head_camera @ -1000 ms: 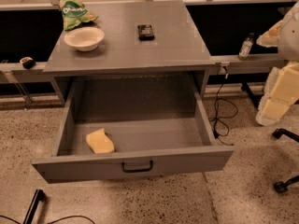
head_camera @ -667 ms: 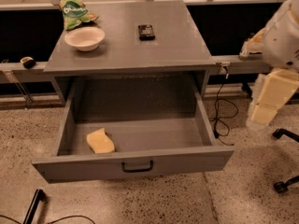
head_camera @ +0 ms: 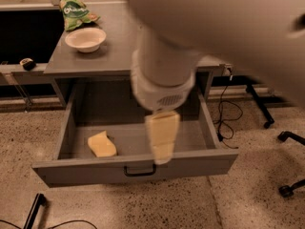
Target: Pick sponge from top drawer and place on counter
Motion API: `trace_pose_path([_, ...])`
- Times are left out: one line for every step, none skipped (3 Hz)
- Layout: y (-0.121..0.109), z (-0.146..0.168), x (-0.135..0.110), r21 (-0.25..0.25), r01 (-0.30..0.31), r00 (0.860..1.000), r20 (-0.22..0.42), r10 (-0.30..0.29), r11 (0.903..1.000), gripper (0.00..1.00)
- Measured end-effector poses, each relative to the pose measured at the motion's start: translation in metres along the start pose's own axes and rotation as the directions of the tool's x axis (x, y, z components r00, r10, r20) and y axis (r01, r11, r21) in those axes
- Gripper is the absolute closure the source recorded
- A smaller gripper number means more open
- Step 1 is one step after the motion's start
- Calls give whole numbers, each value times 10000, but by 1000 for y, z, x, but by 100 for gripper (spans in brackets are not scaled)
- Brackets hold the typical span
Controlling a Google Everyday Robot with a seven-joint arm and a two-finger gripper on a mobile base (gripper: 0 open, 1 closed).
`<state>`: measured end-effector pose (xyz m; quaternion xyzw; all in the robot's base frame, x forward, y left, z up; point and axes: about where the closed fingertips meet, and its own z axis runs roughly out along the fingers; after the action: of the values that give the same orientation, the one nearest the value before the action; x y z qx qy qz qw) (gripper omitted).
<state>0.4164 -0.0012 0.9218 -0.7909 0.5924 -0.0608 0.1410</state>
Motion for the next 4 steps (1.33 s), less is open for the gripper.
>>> trace_pose_path([25, 73, -55, -1269, 1681, 9854, 481, -1632, 9776, 0])
trace_pose_path([28, 75, -53, -1338, 1658, 9859, 440, -1613, 9770, 0])
trace_pose_path([8, 92, -53, -1495, 1762, 9776, 1425, -1552, 9729, 0])
trace_pose_path([-30, 144, -41, -1547, 1920, 9483, 2835, -1426, 9691, 0])
